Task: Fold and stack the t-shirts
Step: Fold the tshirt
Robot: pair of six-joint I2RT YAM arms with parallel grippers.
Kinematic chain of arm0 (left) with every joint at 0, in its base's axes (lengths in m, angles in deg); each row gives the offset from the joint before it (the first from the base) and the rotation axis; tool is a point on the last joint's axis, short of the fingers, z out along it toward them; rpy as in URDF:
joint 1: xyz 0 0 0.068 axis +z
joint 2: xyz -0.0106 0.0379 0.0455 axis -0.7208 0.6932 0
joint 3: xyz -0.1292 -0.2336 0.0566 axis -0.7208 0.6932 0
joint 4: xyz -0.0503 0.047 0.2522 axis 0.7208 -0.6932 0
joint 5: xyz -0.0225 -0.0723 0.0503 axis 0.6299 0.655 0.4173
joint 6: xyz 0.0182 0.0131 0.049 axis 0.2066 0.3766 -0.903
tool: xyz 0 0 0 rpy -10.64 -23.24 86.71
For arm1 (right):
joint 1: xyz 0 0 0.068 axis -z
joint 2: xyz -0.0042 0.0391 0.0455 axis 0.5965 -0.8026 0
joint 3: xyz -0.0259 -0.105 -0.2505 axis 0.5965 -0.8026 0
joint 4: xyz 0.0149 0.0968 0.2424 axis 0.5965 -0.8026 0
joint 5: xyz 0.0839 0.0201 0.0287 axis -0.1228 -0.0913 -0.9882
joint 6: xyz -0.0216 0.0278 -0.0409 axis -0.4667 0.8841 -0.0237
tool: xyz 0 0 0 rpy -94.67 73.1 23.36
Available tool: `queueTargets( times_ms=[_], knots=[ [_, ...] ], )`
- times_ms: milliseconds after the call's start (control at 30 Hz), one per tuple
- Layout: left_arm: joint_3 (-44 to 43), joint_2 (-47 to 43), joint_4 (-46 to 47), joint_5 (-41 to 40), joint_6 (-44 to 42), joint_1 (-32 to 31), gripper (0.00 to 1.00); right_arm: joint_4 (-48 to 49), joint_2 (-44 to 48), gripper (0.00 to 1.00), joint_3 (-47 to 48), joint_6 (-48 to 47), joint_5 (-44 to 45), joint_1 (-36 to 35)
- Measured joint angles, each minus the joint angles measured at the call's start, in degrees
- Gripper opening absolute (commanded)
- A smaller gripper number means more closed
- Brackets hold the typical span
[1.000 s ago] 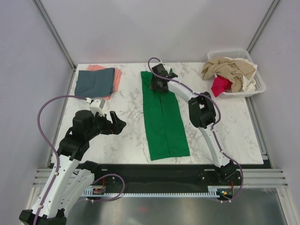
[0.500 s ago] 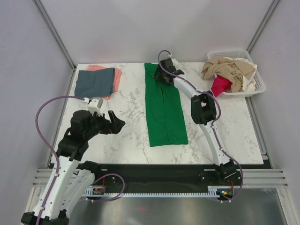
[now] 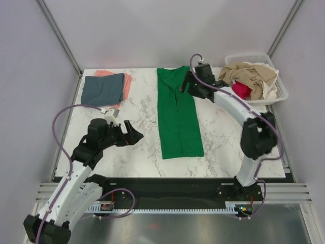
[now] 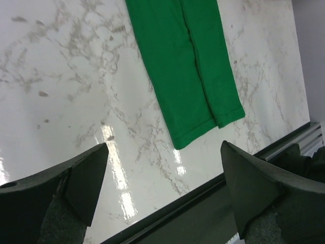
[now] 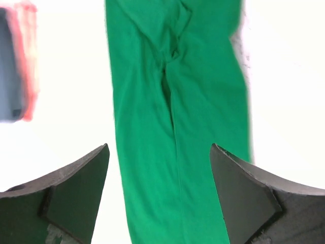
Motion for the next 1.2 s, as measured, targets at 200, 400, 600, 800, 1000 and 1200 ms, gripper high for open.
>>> queueTargets(
  times_ms=[200, 400, 600, 800, 1000, 1200],
  knots=[
    [5.3, 12.0, 4.9, -3.7, 7.2, -14.7, 1.00, 2.8, 35.8, 0.86, -31.5, -0.1, 2.1, 0.7],
    [5.4, 26.2, 11.3, -6.4, 12.8, -21.7, 0.87, 1.5, 50.5, 0.74, -56.8, 4.7, 1.9, 0.6],
    [7.0, 32.2, 18.6, -7.3, 17.4, -24.1, 0.81, 0.3, 55.1, 0.61, -68.8, 9.0, 0.0, 0.6],
    [7.3, 36.9, 24.2, -7.6, 20.1, -26.7, 0.73, 4.7, 52.2, 0.56, -70.9, 11.0, -1.4, -0.3],
    [7.4, 38.0, 26.1, -8.9, 21.7, -27.8, 0.62, 9.0, 50.9, 0.53, -71.7, 13.0, -2.0, -4.4],
    [7.5, 38.5, 26.4, -9.7, 22.2, -28.4, 0.55, 10.5, 50.8, 0.39, -72.5, 15.3, -1.6, -8.3]
  ],
)
